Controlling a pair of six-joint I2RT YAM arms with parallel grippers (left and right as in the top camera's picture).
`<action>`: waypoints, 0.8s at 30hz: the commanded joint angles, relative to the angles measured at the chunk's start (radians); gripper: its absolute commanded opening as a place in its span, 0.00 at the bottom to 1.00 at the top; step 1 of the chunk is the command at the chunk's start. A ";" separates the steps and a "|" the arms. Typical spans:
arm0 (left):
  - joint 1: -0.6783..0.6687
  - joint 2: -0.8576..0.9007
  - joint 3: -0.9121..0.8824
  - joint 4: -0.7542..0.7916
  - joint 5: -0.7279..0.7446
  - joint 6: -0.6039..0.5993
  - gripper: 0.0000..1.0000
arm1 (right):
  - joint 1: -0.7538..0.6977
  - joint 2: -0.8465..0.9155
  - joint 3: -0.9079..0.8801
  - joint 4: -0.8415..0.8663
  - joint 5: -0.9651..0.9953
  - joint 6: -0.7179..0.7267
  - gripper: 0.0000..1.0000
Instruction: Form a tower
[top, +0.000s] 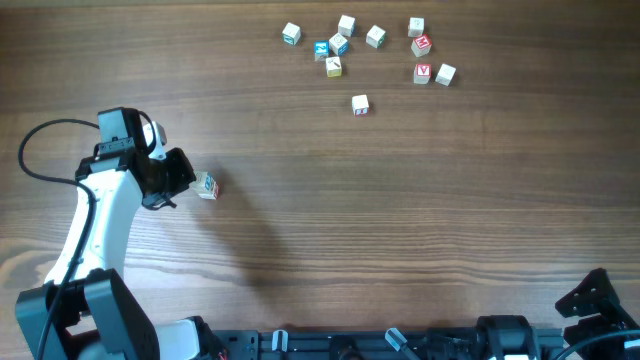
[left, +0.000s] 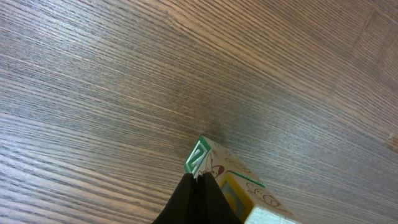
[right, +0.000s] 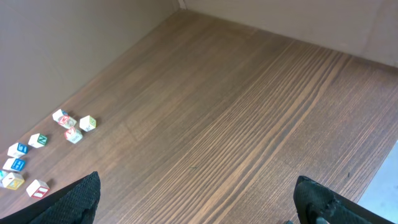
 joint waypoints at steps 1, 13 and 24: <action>0.008 0.005 -0.011 -0.001 0.007 0.013 0.04 | -0.003 -0.006 0.003 0.002 0.016 0.006 1.00; 0.008 -0.006 0.018 0.052 -0.109 0.012 0.04 | -0.003 -0.006 0.003 0.002 0.016 0.006 1.00; 0.008 -0.451 0.183 -0.124 -0.081 -0.048 0.04 | -0.003 -0.006 0.003 0.002 0.016 0.006 1.00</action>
